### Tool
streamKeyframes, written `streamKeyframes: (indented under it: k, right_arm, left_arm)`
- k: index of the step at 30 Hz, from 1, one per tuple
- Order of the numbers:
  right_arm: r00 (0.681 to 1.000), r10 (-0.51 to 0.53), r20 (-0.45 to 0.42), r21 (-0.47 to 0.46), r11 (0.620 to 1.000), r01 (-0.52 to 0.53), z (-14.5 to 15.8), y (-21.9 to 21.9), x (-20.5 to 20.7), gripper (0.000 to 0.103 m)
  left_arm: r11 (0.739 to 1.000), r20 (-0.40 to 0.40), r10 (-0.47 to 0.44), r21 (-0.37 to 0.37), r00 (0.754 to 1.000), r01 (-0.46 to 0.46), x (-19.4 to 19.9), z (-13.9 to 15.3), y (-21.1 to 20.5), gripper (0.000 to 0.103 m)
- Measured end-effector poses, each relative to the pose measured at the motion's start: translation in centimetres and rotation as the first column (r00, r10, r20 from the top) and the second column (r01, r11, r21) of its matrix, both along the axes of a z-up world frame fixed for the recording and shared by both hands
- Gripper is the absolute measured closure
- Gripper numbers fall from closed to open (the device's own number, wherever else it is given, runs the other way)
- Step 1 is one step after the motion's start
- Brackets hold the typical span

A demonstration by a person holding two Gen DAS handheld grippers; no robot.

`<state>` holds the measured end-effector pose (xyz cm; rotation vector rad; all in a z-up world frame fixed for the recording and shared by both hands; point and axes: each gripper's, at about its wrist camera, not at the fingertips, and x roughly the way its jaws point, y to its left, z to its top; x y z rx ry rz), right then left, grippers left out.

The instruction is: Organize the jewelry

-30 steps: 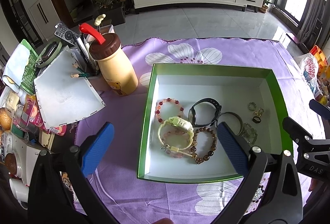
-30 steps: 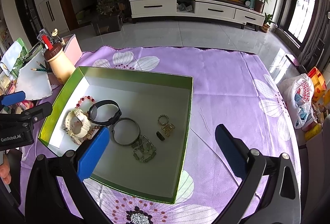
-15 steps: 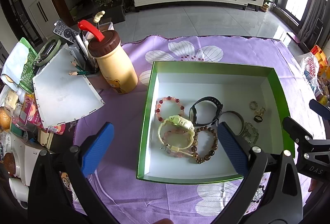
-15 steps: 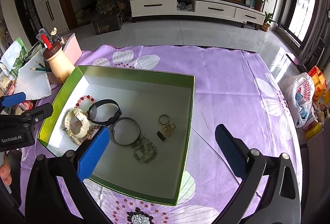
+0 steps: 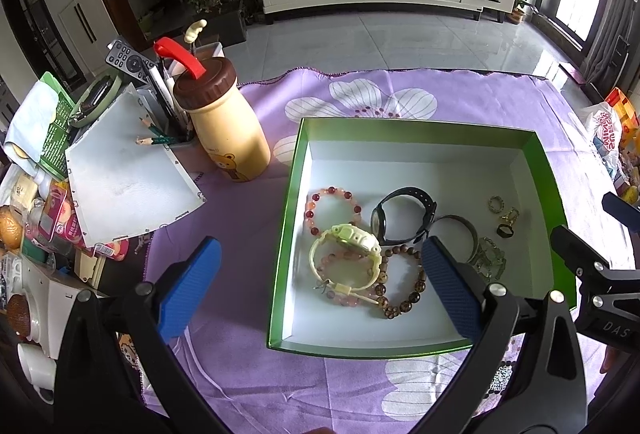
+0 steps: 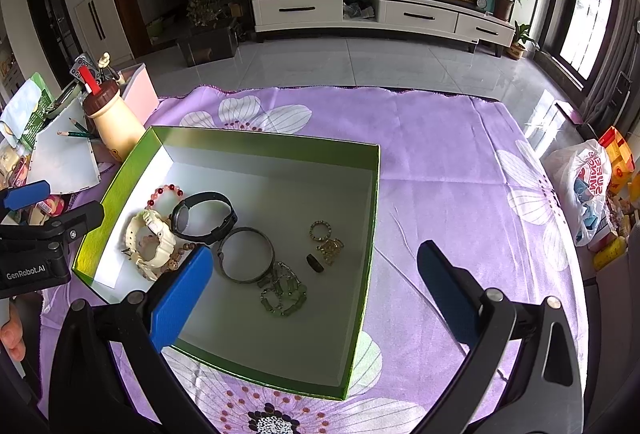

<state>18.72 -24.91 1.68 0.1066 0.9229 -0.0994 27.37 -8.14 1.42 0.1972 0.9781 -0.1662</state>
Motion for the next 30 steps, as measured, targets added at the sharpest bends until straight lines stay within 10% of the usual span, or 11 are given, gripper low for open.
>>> streamKeyframes:
  k: [30]
  right_arm:
    - [1.0,0.008,0.0,0.001,1.0,-0.008,0.24,0.36,0.18,0.001]
  left_arm:
    - [1.0,-0.021,0.011,0.007,1.0,-0.011,0.32,-0.38,0.12,0.002]
